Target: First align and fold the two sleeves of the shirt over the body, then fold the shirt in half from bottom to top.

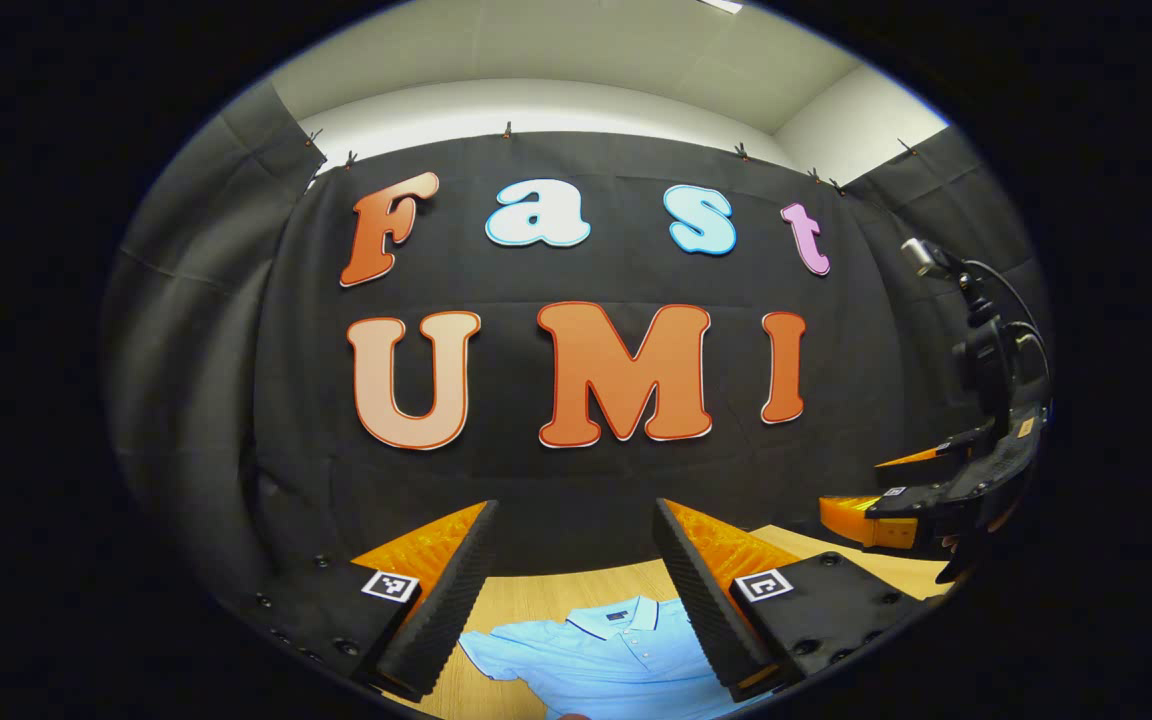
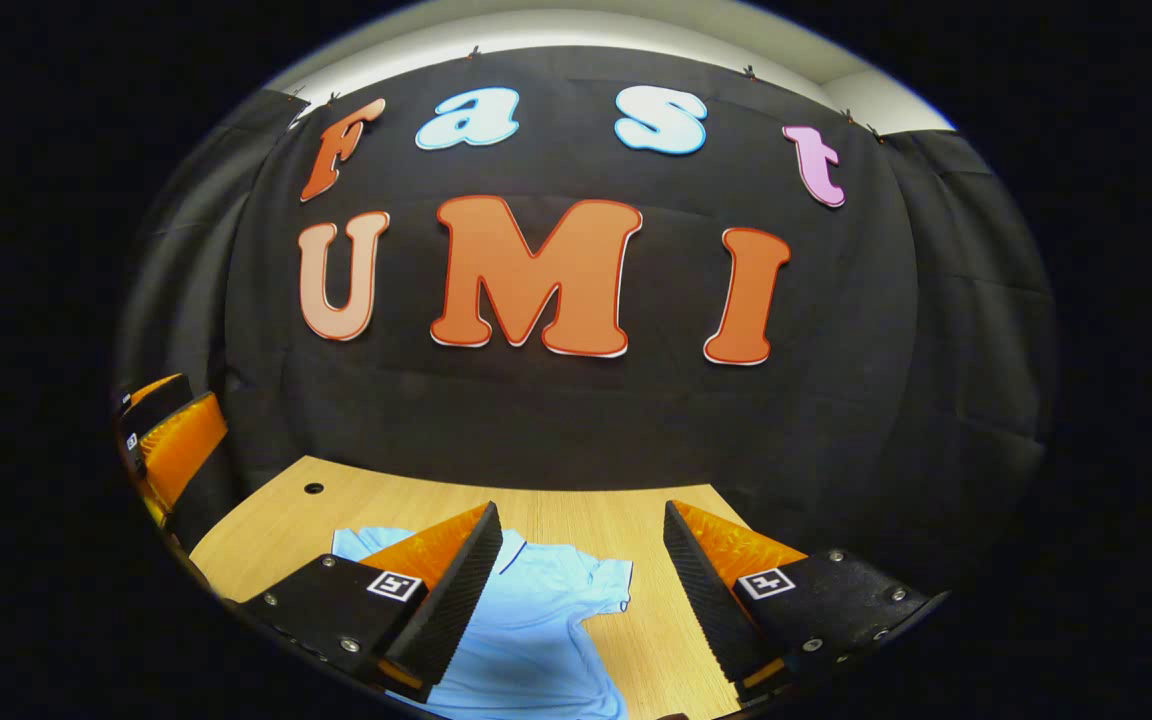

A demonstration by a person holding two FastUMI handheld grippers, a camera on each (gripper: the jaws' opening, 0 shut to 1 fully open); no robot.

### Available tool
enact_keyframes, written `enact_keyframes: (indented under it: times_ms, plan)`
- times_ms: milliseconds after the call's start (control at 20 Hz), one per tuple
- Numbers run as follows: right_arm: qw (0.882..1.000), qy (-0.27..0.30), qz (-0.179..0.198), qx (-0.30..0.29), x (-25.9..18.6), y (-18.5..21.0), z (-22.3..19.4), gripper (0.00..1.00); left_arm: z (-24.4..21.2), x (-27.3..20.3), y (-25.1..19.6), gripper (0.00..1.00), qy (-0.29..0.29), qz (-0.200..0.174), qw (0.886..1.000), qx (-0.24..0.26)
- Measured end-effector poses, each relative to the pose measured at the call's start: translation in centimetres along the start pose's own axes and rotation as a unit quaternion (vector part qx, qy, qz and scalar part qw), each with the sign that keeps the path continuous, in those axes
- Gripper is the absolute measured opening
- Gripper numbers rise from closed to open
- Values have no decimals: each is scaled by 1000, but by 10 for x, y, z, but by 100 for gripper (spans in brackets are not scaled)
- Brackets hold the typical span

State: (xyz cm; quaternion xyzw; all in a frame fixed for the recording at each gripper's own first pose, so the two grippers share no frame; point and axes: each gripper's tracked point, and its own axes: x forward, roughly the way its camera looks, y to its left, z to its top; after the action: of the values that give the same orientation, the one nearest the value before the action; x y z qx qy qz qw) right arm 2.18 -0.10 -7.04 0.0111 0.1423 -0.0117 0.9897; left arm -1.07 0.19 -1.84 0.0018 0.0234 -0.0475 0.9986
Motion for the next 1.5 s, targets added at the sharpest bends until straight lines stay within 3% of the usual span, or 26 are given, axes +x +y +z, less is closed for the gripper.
enact_keyframes:
  times_ms: [200, 450, 700, 1100, 1300, 1500]
  plan:
    - [997, 80, -3, -14, 33, -9, -34, 99, -6, 10, 5, 99, 7, 3, 1000, 5]
    - [985, 168, 45, -17, 95, -7, -80, 98, -11, 26, 9, 99, 15, 57, 998, 18]
    - [964, 252, 73, -44, 153, -10, -135, 96, -27, 34, 9, 100, 49, 107, 992, 38]
    - [922, 378, 71, -51, 219, -25, -231, 87, -48, 16, 19, 100, 109, 191, 973, 63]
    - [906, 417, 63, -43, 236, -30, -260, 83, -38, 1, 19, 100, 104, 211, 969, 74]
    - [893, 446, 49, -41, 245, -35, -283, 78, -42, 3, 11, 100, 113, 212, 969, 49]
